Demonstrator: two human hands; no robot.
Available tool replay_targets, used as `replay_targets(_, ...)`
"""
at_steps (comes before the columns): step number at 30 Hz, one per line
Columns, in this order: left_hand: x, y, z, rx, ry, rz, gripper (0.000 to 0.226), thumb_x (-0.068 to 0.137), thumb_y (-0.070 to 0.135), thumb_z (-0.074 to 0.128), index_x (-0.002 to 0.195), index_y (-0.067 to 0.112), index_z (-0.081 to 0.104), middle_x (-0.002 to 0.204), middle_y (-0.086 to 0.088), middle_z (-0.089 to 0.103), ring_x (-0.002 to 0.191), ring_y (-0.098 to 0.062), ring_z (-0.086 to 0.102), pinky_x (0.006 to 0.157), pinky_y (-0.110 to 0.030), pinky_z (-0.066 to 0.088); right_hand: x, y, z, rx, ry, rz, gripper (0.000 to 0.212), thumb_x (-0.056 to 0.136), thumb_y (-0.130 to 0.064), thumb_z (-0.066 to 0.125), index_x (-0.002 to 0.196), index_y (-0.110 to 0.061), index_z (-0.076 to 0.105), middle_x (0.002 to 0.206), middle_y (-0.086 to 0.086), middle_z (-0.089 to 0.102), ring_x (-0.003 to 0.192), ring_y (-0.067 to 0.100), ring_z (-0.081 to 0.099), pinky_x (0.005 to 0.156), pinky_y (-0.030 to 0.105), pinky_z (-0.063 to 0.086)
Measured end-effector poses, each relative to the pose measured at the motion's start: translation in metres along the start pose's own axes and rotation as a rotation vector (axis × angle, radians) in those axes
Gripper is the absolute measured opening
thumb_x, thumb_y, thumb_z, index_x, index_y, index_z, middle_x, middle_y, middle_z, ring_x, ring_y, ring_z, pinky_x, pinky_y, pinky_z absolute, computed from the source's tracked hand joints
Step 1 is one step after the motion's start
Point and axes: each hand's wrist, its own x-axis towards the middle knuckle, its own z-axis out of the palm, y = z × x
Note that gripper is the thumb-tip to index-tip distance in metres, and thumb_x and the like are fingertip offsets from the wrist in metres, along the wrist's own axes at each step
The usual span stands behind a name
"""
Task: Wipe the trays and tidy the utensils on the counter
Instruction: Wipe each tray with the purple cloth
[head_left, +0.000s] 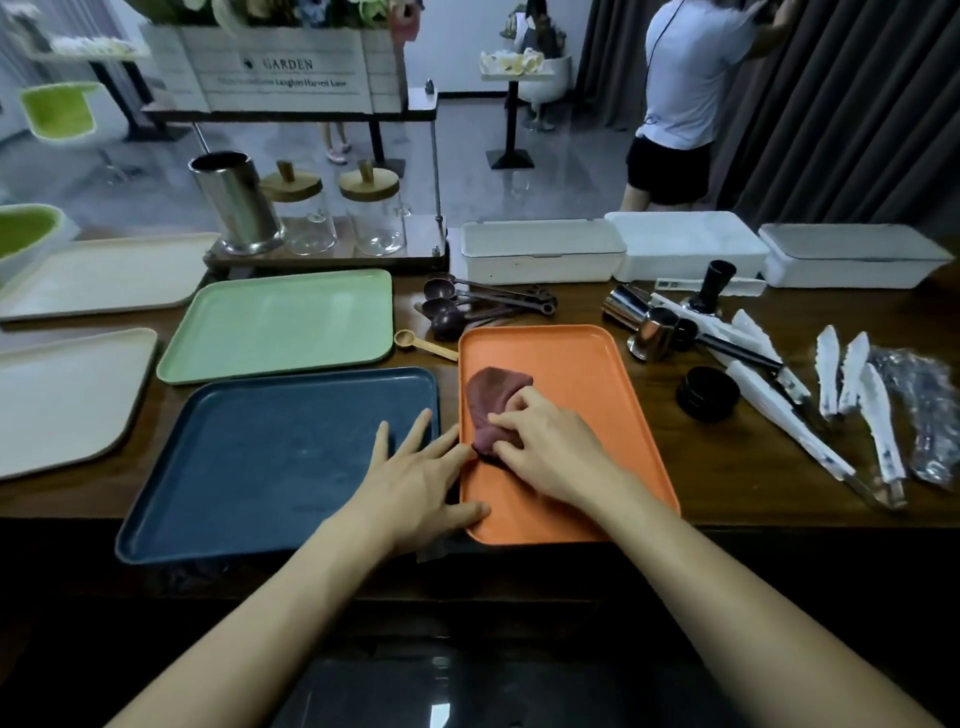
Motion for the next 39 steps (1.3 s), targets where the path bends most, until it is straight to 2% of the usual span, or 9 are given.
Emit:
replay_targets(6,-0.003,0.002,-0.002,-0.031,-0.008,-0.012,0.076,0.095,0.070,0.045,0.159,0.037,0.022,0.172,0.006,0.005,0.157,-0.028,-0.016,0.120,-0.068,-0.009,-0.081,0.033,-0.017,-0.075,-0.028,0.106,0.044,0.097,-0.046,0.054,0.140,-0.038,0.056,0.121,-0.016,0.045,0.113,0.009,0.051,0.085,0.026,0.043)
replay_targets(11,-0.006,0.003,0.000,-0.054,0.001,-0.008,0.073,0.097,0.067,0.045,0.159,0.036,0.023,0.172,0.003,0.006,0.157,-0.029,-0.015,0.120,-0.069,-0.010,-0.101,0.056,-0.031,-0.114,0.012,0.292,0.038,0.095,-0.052,0.055,0.131,-0.041,0.061,0.119,-0.017,0.047,0.112,0.012,0.054,0.082,0.028,0.046)
replay_targets(15,-0.007,0.003,-0.001,-0.062,-0.004,-0.012,0.073,0.096,0.066,0.045,0.159,0.037,0.023,0.172,0.003,0.006,0.157,-0.030,-0.015,0.119,-0.069,-0.011,-0.090,0.016,-0.013,-0.030,0.020,0.167,0.025,0.092,-0.051,0.061,0.113,-0.037,0.065,0.113,-0.015,0.049,0.108,0.011,0.053,0.077,0.027,0.036)
replay_targets(18,-0.006,0.003,0.002,-0.086,-0.010,-0.019,0.067,0.100,0.061,0.040,0.160,0.035,0.022,0.173,0.004,0.002,0.157,-0.028,-0.017,0.120,-0.068,-0.009,-0.076,-0.022,0.005,0.039,-0.003,0.077,0.017,0.090,-0.046,0.064,0.102,-0.034,0.063,0.106,-0.012,0.048,0.104,0.015,0.050,0.098,0.035,0.037)
replay_targets(21,-0.004,0.003,0.004,-0.084,-0.011,-0.041,0.060,0.105,0.053,0.028,0.161,0.035,0.018,0.172,0.006,-0.002,0.157,-0.027,-0.019,0.120,-0.067,-0.011,-0.070,-0.031,0.010,0.079,0.015,0.082,0.016,0.088,-0.044,0.065,0.096,-0.033,0.057,0.101,-0.011,0.047,0.105,0.017,0.054,0.120,0.044,0.018)
replay_targets(24,-0.003,0.002,0.006,-0.068,0.001,-0.055,0.058,0.104,0.052,0.028,0.161,0.039,0.018,0.172,0.006,0.000,0.157,-0.028,-0.018,0.119,-0.068,-0.012,-0.077,-0.018,0.001,0.061,-0.058,0.082,0.014,0.090,-0.046,0.061,0.096,-0.036,0.053,0.104,-0.014,0.046,0.107,0.012,0.055,0.124,0.048,0.006)
replay_targets(28,-0.004,0.004,0.010,-0.045,0.008,-0.069,0.064,0.103,0.052,0.034,0.162,0.039,0.012,0.172,0.005,-0.003,0.156,-0.027,-0.020,0.121,-0.066,-0.011,-0.089,0.020,-0.030,-0.101,-0.116,0.201,0.014,0.094,-0.047,0.056,0.100,-0.035,0.051,0.110,-0.013,0.048,0.120,0.018,0.053,0.126,0.047,0.003)
replay_targets(33,-0.004,0.008,0.016,-0.084,0.011,-0.062,0.062,0.107,0.043,0.030,0.164,0.033,0.008,0.172,0.005,-0.010,0.154,-0.023,-0.025,0.123,-0.062,-0.012,-0.063,0.058,-0.041,-0.159,-0.093,0.270,0.022,0.100,-0.043,0.053,0.115,-0.028,0.047,0.130,-0.001,0.047,0.131,0.028,0.043,0.117,0.043,0.030)
replay_targets(39,-0.004,0.008,0.013,-0.074,-0.017,-0.061,0.062,0.107,0.043,0.031,0.164,0.034,0.005,0.170,0.007,-0.014,0.152,-0.022,-0.029,0.123,-0.060,-0.014,0.039,0.098,-0.040,-0.136,-0.005,0.246,0.035,0.099,-0.040,0.053,0.127,-0.019,0.049,0.134,0.008,0.045,0.123,0.031,0.043,0.104,0.044,0.041)
